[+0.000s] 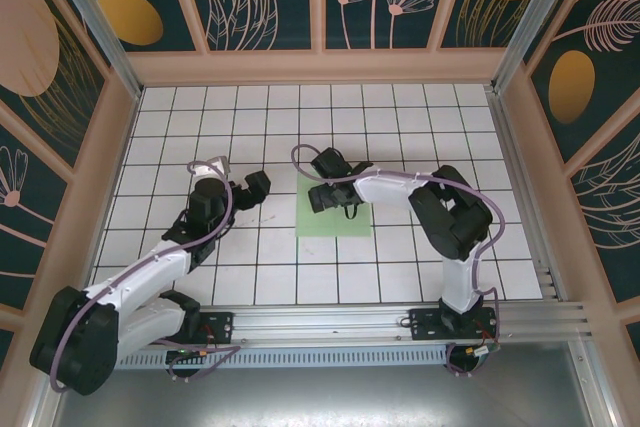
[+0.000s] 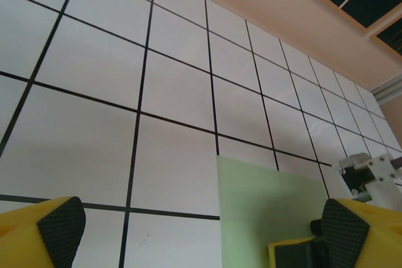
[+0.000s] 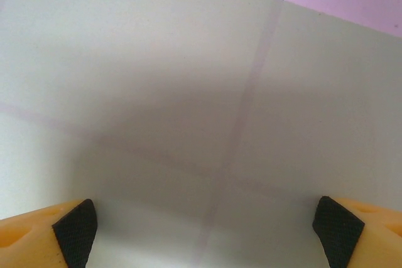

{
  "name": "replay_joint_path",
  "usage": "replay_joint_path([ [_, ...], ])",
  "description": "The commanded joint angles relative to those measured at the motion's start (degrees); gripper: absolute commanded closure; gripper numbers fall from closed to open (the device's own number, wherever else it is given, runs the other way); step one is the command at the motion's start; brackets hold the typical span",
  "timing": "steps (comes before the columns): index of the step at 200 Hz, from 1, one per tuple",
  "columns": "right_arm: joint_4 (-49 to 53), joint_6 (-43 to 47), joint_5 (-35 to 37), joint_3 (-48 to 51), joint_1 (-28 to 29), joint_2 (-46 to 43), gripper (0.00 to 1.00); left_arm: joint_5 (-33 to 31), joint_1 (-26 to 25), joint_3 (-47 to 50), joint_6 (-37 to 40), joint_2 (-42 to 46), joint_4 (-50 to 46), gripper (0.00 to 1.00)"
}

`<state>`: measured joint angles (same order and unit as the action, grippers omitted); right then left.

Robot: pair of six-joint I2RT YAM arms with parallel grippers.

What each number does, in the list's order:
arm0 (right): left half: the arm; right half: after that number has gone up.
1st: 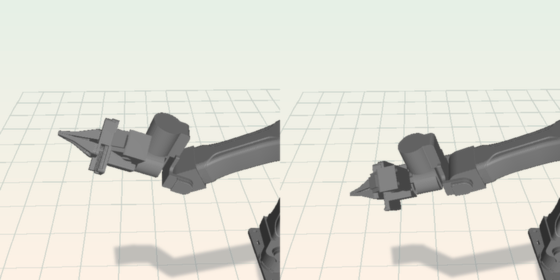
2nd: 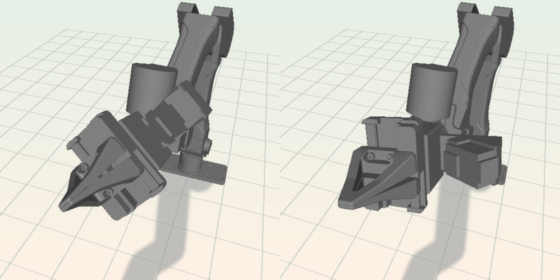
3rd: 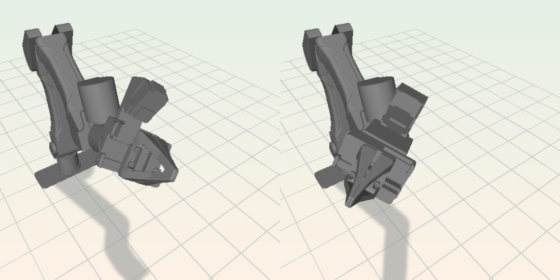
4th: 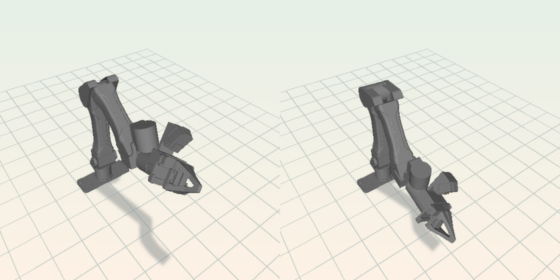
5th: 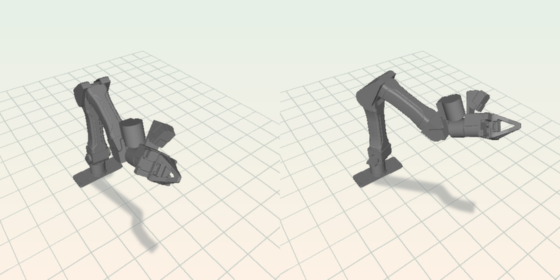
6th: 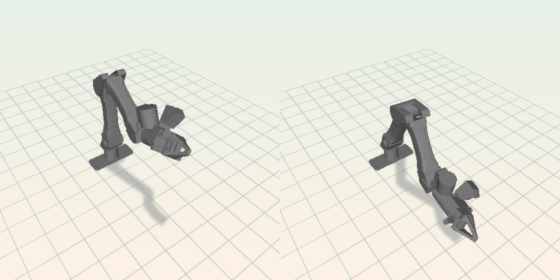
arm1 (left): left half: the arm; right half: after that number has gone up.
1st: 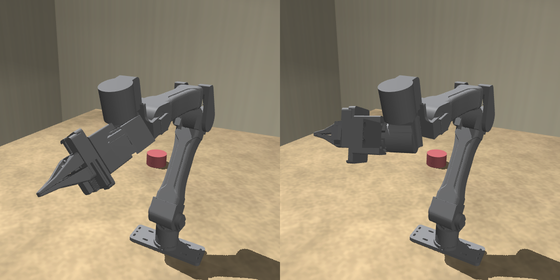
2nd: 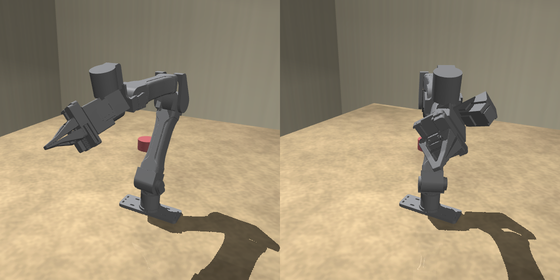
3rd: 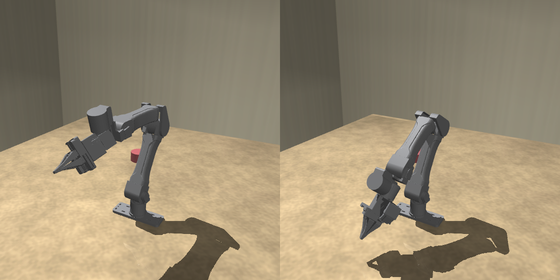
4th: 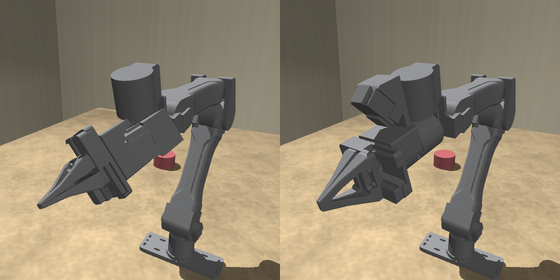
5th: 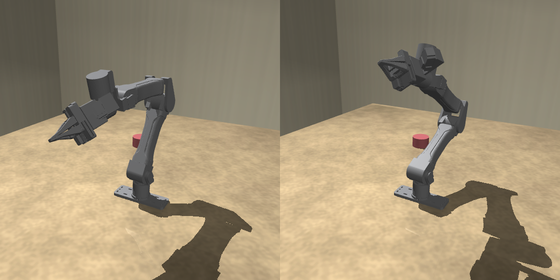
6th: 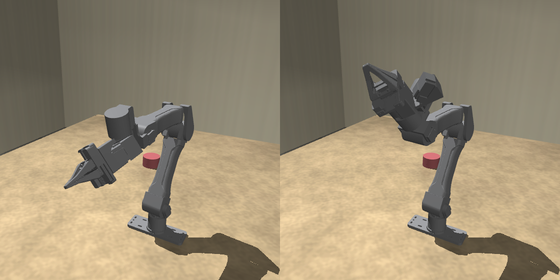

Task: Fold a paper plane with a square sheet of paper (fold left side to right side)
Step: Move the square sheet of paper to the center of the table, then pick up the square sheet of paper from the center of the table.

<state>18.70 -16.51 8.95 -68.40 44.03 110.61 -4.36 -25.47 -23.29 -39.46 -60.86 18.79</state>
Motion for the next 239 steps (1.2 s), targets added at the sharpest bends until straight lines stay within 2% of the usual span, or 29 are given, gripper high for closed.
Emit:
replay_joint_path([
  [1,0.54,1.96,-0.57,-0.8,-0.53,0.36,0.06,3.65,-0.19,-2.6,0.34,-2.02,-1.65,0.01],
  [33,1.08,2.44,-0.98,-1.21,-0.61,-5.24,0.04,9.27,-0.18,-5.3,-0.41,-6.1,-3.4,0.04],
  [62,0.49,3.26,-1.43,0.22,-3.01,-9.45,0.01,17.16,-0.19,-7.4,-2.34,-11.17,-3.67,0.14],
  [99,-0.84,4.0,-4.29,1.1,-8.81,-7.95,0.01,27.46,-0.43,-8.3,-5.47,-18.28,-0.77,0.3],
  [127,-1.45,4.6,-5.23,-0.27,-10.9,-5.54,0.01,32.17,-2.03,-8.41,-7.75,-23.08,2.61,0.37],
  [167,-2.06,4.56,-6.69,-1.38,-12.13,-2.24,0.01,33.8,-5.61,-10.59,-8.18,-28.78,3.1,0.4],
  [239,-2.34,4.21,-7.81,-1.52,-12.19,0.38,0.01,31.5,-8.46,-14.45,-7.39,-33.92,-0.47,0.4],
])
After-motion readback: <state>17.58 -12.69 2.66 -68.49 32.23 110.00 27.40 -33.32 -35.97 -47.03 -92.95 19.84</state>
